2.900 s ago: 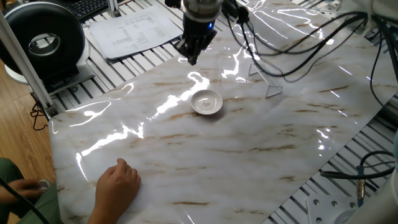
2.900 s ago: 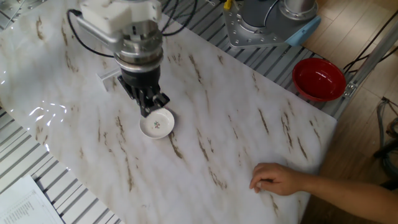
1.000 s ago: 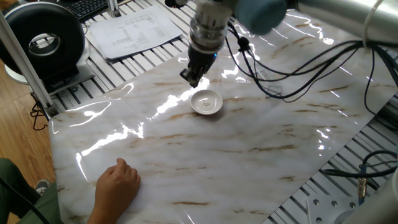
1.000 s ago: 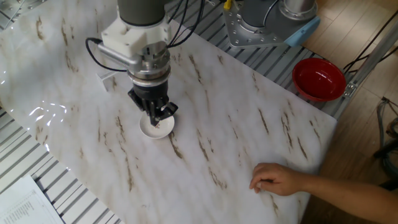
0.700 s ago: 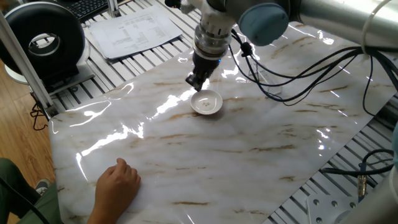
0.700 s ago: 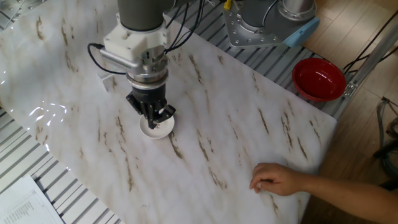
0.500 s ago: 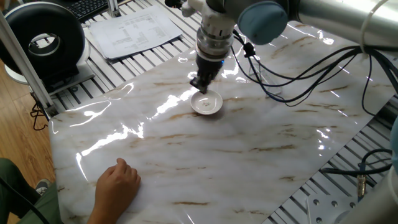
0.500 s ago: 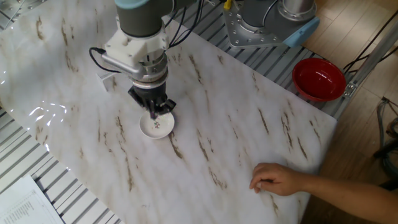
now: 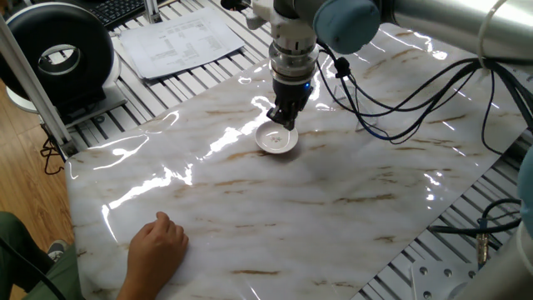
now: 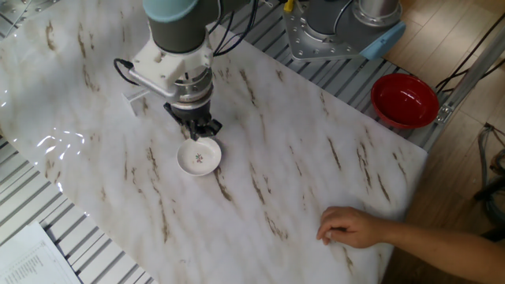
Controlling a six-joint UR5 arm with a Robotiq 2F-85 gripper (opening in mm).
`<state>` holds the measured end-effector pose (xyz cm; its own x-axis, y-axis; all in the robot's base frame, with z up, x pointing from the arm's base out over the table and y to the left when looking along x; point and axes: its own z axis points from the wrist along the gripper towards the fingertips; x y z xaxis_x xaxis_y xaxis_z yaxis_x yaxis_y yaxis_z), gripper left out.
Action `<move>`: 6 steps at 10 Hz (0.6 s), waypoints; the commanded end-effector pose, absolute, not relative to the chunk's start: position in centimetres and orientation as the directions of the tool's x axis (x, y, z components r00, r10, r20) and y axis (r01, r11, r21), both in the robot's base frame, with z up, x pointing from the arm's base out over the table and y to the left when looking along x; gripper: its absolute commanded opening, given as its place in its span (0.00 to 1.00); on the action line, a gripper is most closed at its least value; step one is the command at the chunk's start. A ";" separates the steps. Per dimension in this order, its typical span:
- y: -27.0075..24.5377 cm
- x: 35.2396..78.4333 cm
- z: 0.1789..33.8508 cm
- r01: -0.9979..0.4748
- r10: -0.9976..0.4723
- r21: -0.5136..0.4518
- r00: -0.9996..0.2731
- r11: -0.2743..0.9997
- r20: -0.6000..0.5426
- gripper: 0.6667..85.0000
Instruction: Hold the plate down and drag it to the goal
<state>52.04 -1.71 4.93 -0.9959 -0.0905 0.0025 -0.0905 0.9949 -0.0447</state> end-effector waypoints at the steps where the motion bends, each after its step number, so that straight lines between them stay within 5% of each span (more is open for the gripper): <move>1: -1.6 53.3 3.7 -0.067 -0.067 -0.007 -0.998 0.998 -0.005 0.01; 6: -2.2 53.0 1.9 -0.081 -0.081 0.004 -0.997 0.997 -0.018 0.01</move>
<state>52.98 -2.06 2.51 -0.9963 -0.0848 -0.0105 -0.0847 0.9963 -0.0135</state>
